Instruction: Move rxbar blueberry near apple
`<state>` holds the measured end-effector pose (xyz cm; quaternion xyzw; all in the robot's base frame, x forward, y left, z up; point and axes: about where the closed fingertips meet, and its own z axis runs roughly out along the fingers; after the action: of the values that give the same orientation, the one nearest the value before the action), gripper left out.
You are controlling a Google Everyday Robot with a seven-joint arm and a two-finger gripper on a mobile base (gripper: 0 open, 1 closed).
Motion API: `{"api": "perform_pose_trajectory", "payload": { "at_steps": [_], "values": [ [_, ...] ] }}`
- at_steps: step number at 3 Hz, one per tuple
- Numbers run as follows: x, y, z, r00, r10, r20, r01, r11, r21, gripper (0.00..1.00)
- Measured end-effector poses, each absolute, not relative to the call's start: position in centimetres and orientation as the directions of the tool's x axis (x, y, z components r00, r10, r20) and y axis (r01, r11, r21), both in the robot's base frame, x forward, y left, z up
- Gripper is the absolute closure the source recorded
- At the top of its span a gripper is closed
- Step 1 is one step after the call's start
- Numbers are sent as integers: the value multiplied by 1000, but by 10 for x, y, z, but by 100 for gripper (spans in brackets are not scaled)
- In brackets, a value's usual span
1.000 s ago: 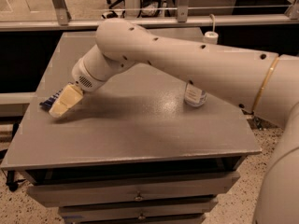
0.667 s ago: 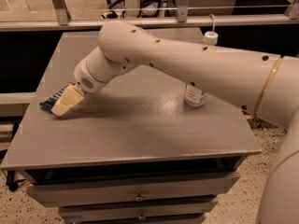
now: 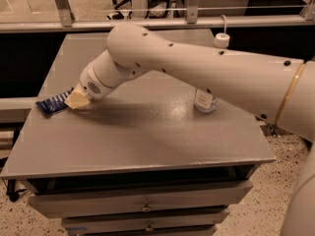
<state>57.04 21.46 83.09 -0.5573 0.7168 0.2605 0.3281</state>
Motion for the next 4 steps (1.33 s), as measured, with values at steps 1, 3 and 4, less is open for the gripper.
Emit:
{"api": "perform_pose_trajectory", "payload": {
  "at_steps": [1, 3, 4],
  "values": [
    [572, 210, 832, -168, -626, -761, -967, 254, 5, 86],
    [583, 195, 840, -158, -637, -754, -963, 268, -24, 100],
    [616, 159, 854, -147, -665, -732, -952, 297, -79, 100]
  ]
}}
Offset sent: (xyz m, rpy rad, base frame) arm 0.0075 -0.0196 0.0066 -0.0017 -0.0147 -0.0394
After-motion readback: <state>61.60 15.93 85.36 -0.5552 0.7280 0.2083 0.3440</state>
